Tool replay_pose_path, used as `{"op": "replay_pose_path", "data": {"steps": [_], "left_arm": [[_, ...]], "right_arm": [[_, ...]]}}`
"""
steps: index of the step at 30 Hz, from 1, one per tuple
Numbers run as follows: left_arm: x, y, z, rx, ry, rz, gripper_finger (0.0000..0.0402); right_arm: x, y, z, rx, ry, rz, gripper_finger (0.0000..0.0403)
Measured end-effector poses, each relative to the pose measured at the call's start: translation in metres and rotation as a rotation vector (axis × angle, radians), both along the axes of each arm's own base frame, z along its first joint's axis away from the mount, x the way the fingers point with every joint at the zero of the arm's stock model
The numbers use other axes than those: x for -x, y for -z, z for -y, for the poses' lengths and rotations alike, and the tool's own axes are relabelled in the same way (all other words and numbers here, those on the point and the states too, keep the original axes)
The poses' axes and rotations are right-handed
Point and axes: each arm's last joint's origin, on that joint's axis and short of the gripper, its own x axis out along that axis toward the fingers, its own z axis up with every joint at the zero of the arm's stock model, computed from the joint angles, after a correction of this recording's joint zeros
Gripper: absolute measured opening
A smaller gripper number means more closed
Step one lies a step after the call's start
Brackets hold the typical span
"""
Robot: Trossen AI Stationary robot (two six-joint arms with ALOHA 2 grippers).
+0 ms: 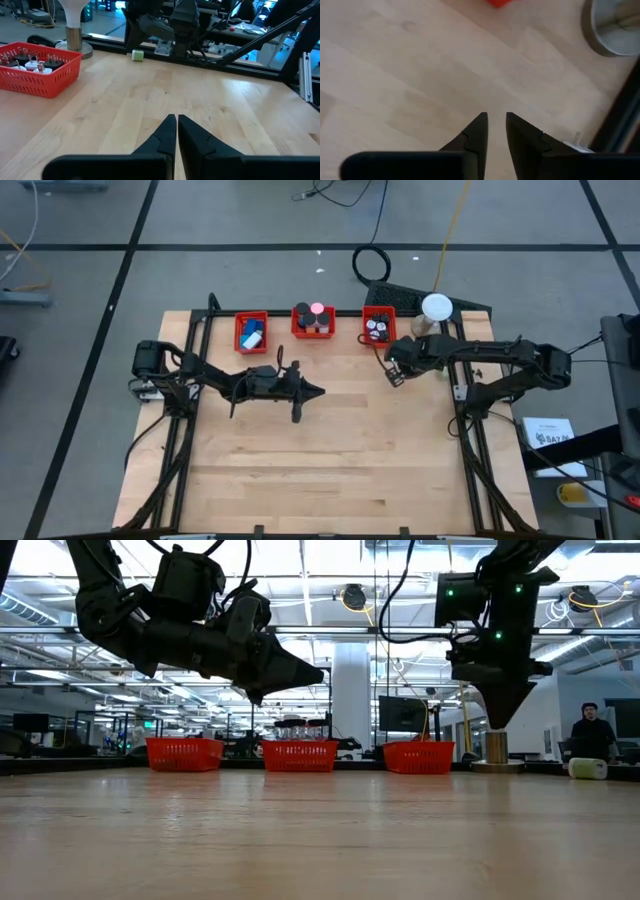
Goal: Pick & Place Office items
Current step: Put the green charger adapter into the right orange basket
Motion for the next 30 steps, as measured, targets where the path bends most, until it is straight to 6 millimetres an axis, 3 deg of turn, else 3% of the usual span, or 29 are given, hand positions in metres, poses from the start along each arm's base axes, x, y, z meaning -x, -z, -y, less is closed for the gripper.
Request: {"op": "replay_pose_path", "data": {"steps": [7,16,23,30], "left_arm": [[0.0,0.0,0.0,0.0,0.0,0.001,0.0017],[0.0,0.0,0.0,0.0,0.0,0.0,0.0017],[0.0,0.0,0.0,0.0,0.0,0.0,0.0017],[0.0,0.0,0.0,0.0,0.0,0.0,0.0017]], "right_arm": [[0.014,0.001,0.014,-0.025,0.057,-0.081,0.0129],[0.053,0.01,0.034,-0.117,0.252,-0.277,0.0208],[0.076,0.032,0.048,-0.163,0.337,-0.296,0.0232],[0.086,0.049,0.055,-0.202,0.339,-0.23,0.0224]]}}
